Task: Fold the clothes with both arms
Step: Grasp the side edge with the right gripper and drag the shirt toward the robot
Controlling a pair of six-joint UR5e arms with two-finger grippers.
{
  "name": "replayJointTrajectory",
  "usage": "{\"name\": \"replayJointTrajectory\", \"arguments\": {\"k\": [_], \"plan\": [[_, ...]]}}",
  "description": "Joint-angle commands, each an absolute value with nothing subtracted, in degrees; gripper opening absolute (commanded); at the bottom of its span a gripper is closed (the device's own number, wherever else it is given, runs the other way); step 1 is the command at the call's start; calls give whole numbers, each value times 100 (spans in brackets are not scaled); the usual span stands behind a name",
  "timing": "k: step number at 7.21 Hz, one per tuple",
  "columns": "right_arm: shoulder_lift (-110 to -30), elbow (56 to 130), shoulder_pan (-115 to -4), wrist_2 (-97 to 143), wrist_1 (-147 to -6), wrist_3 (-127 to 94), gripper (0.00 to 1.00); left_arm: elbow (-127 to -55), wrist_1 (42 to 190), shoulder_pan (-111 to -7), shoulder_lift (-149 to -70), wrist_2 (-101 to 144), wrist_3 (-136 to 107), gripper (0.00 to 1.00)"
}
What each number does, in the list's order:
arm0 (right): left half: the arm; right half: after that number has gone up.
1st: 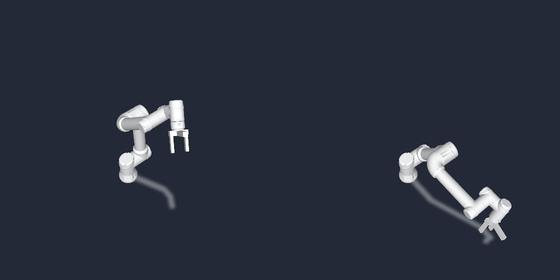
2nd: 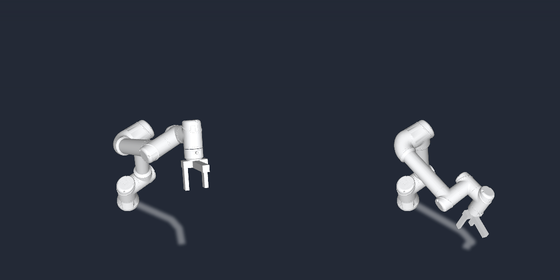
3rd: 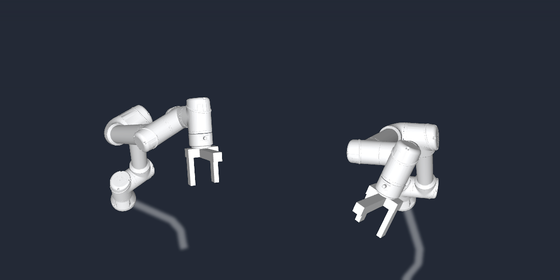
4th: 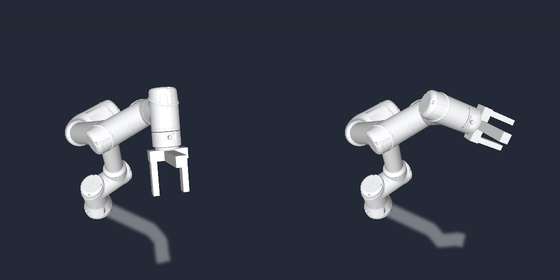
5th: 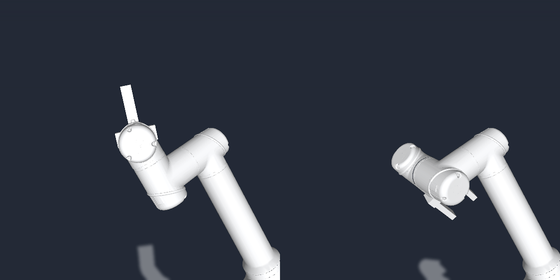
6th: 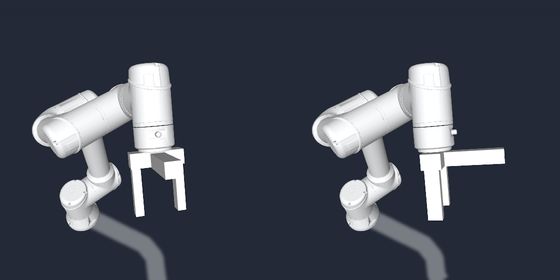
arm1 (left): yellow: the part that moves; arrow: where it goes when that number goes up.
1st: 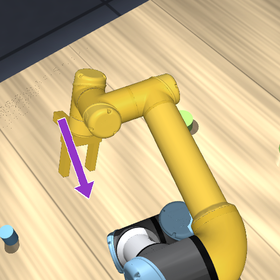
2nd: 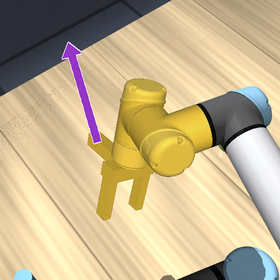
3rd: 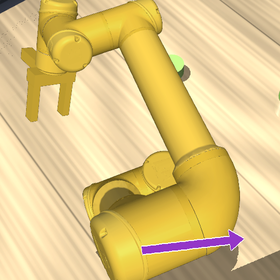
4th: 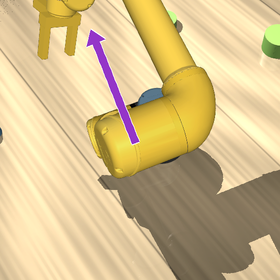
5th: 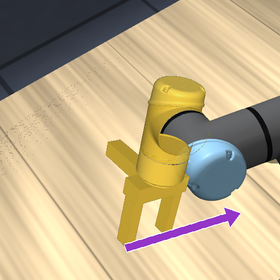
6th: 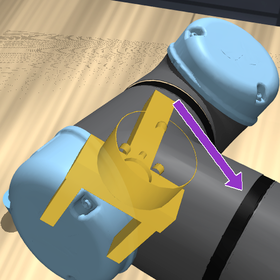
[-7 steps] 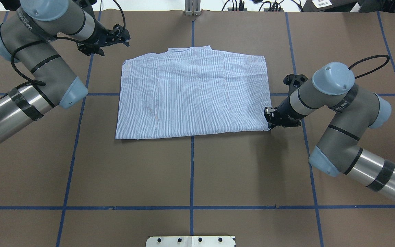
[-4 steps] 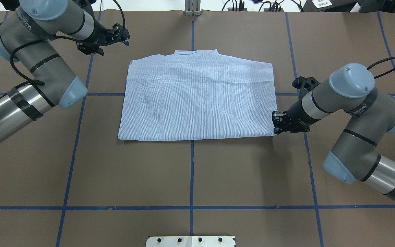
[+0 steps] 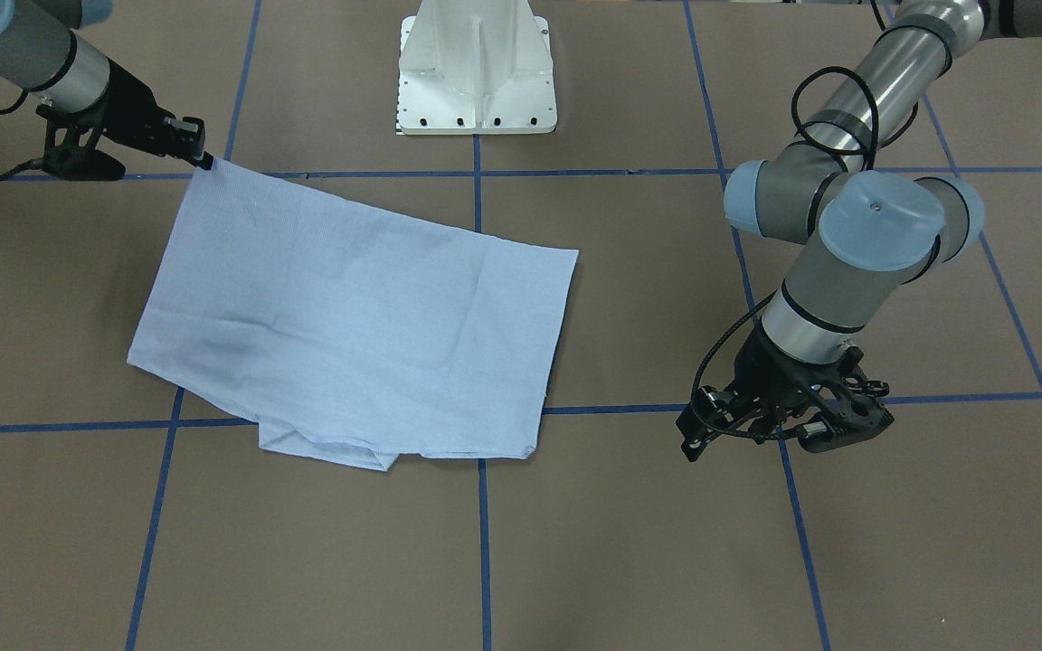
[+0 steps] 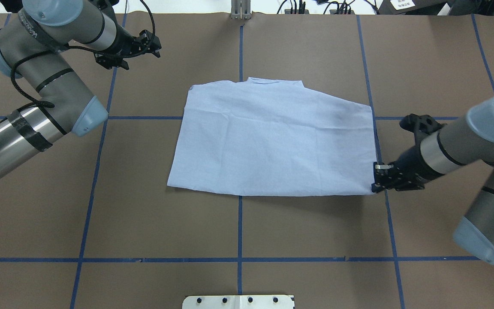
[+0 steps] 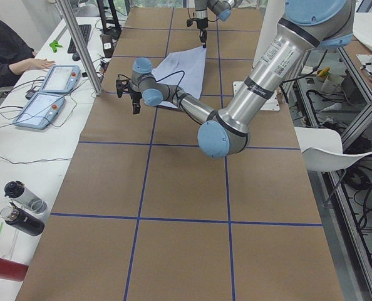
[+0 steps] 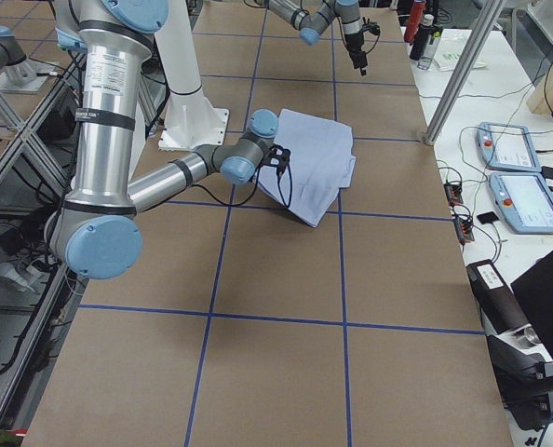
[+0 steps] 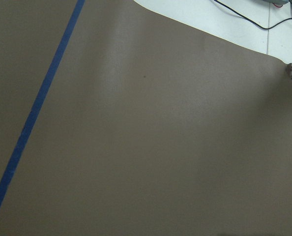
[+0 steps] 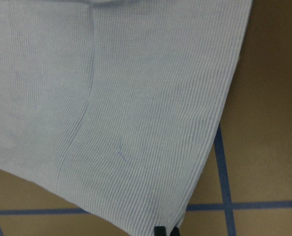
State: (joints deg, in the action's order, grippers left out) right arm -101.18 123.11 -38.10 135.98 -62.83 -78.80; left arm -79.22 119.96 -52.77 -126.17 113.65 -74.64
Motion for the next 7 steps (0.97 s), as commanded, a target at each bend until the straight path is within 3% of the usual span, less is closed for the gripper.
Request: {"name": "replayJointTrajectory", "arguments": {"k": [1, 4, 5, 6, 7], "plan": [[-10354, 12664, -2618, 13817, -6258, -8590, 0, -8129, 12015, -5273, -12437, 11364, -7471, 100], [-10371, 12850, -1120, 13266, -6258, -9569, 0, -8174, 12041, -5256, -12340, 11364, -7471, 100], [-10388, 12832, -1099, 13158, -6258, -9580, 0, -8174, 12050, -5247, -12314, 11373, -7462, 100], [-10389, 12815, -1299, 13157, -6267, -9589, 87, -8191, 12050, -5238, -12331, 11382, -7453, 100], [-10363, 12771, -1736, 13175, -6249, -9580, 100, -8365, 12041, -5195, -12331, 11373, -7462, 100]]}}
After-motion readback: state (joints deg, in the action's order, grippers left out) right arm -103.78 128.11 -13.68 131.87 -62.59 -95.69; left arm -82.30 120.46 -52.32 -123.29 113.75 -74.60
